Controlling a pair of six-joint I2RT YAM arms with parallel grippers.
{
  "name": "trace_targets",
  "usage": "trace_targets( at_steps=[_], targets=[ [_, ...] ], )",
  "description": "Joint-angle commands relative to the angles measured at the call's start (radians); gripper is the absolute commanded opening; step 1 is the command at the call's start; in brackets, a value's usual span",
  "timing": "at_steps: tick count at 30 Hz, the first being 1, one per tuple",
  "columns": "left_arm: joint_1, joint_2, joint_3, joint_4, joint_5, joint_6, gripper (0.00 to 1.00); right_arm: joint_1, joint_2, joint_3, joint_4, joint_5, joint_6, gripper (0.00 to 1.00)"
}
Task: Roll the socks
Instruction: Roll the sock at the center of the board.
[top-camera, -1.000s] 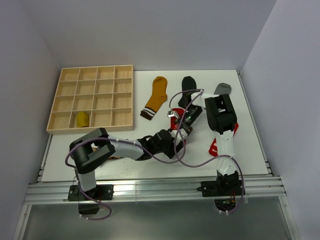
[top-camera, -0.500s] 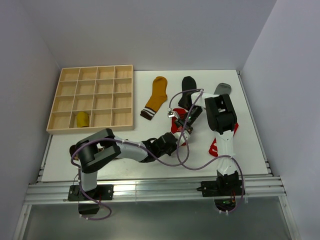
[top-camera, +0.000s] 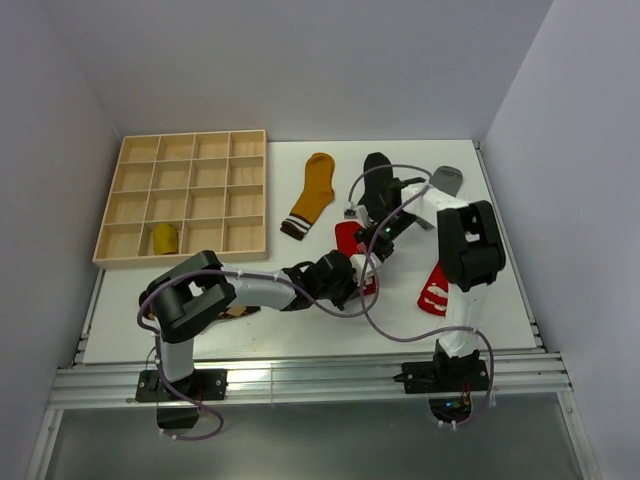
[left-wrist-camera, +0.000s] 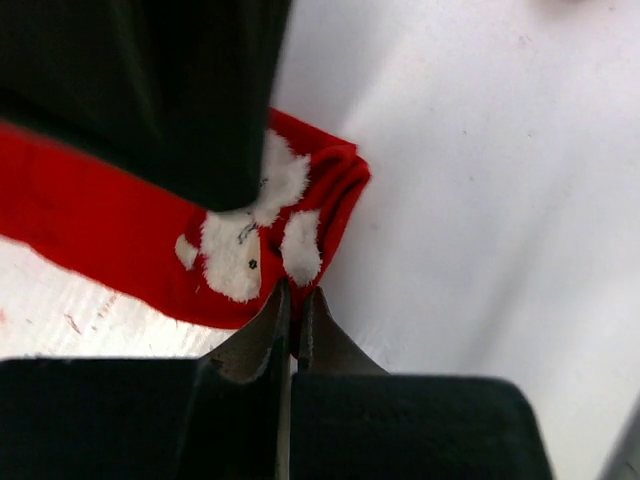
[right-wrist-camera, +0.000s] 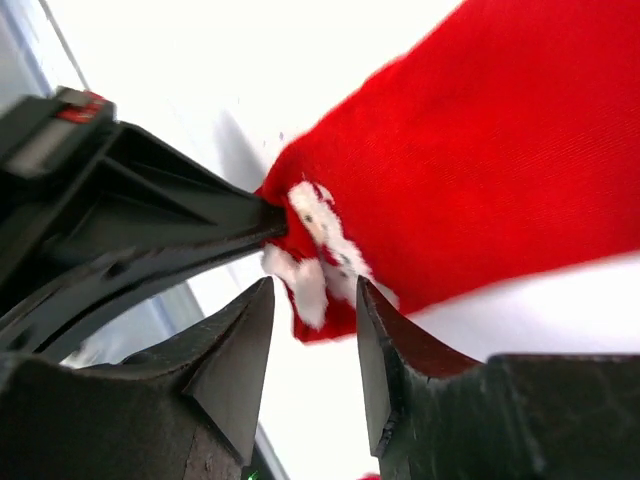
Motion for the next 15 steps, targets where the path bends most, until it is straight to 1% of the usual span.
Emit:
trace_targets(
  at_steps=[1, 5, 8, 10, 12, 13, 14, 15],
  targets=[
    [0.04, -0.029, 0.017, -0.172, 0.197, -0.103, 0.0, -0.034, -0.127, -0.035, 0.203, -0.002, 0.095, 0.47],
    [0.073, -0.041, 0.023, -0.21, 0.272, -0.168, 0.0, -0.116, -0.196, -0.06, 0.296, -0.056, 0.166, 0.47],
    [0.121, -0.013, 0.051, -0.27, 0.355, -0.225, 0.0, -0.177, -0.264, -0.109, 0.358, -0.057, 0.159, 0.47],
    [0.135, 0.005, 0.082, -0.308, 0.41, -0.274, 0.0, -0.197, -0.314, -0.173, 0.396, -0.04, 0.145, 0.46],
    [0.149, 0.023, 0.129, -0.374, 0.453, -0.327, 0.0, -0.199, -0.406, -0.266, 0.488, 0.011, 0.14, 0.46],
    [0.155, 0.027, 0.143, -0.388, 0.49, -0.343, 0.0, -0.197, -0.439, -0.3, 0.52, 0.025, 0.137, 0.46],
    [0.171, 0.031, 0.163, -0.402, 0.519, -0.364, 0.0, -0.197, -0.504, -0.332, 0.571, 0.033, 0.119, 0.46],
    [0.184, 0.036, 0.172, -0.441, 0.536, -0.418, 0.0, -0.197, -0.537, -0.389, 0.592, 0.045, 0.106, 0.47]
  ],
)
